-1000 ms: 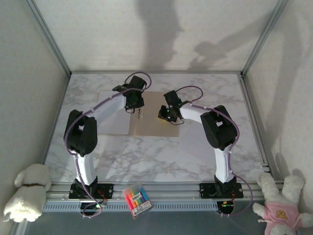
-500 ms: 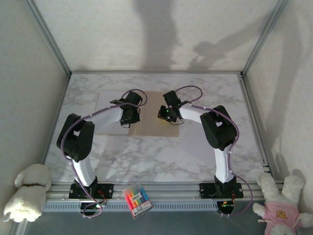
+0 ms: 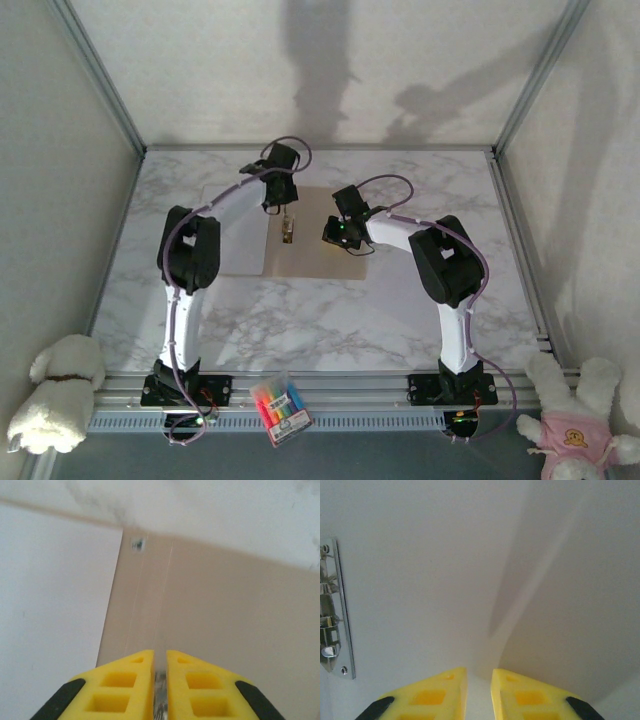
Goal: Put the files into the folder
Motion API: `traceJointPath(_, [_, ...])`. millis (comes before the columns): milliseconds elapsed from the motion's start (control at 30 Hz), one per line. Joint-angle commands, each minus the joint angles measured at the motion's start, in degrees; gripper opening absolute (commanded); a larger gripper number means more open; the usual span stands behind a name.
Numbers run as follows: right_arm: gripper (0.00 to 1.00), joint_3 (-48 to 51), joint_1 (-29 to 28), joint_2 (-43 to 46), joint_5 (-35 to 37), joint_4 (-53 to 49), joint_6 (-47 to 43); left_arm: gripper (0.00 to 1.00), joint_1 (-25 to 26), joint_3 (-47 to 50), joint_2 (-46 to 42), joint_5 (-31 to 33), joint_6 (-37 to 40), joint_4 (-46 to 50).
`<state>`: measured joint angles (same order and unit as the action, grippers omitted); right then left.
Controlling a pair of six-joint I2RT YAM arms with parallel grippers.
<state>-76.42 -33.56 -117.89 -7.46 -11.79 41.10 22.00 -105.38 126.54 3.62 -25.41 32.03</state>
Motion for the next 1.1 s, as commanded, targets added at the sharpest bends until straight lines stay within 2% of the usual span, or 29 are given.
traceJointPath(0, [0.22,-0.4,-0.9,-1.5,1.4,-4.2,-1.5,0.16,-0.1,-5.6,2.4,-0.1,2.4,4.8])
traceJointPath(200, [0.22,-1.1,-0.9,-1.5,1.4,-4.7,-1.9,0.17,-1.1,-8.6,2.7,-1.7,3.1,6.2])
traceJointPath(400, [0.25,-3.9,-0.6,-1.0,0.6,-6.5,-3.7,0.22,-1.1,-5.4,-2.2,-3.6,2.5,6.1])
traceJointPath(567, [0.32,-7.8,-0.1,0.2,-0.2,-9.0,-3.9,0.32,-0.6,0.0,-9.0,-3.7,0.9,5.8])
traceJointPath(667, [0.38,-13.3,0.5,0.9,1.2,-13.9,-4.2,0.42,0.3,5.3,-14.6,-3.6,-1.2,4.5])
traceJointPath(733, [0.40,-16.9,1.1,1.8,1.4,-17.1,-4.2,0.50,1.8,7.9,-18.4,-0.1,-2.5,5.2])
traceJointPath(800, [0.43,-19.2,1.5,3.8,2.5,-20.2,-4.3,0.55,3.2,9.4,-20.9,2.9,-3.9,7.0])
traceJointPath(867, [0.49,-20.2,1.9,6.6,4.0,-22.7,-4.0,0.57,4.6,11.5,-23.8,2.7,-4.8,6.9])
traceJointPath(1067, [0.56,-13.4,3.4,20.0,6.7,-26.3,-2.9,0.59,10.1,16.7,-31.1,0.5,-6.7,4.5])
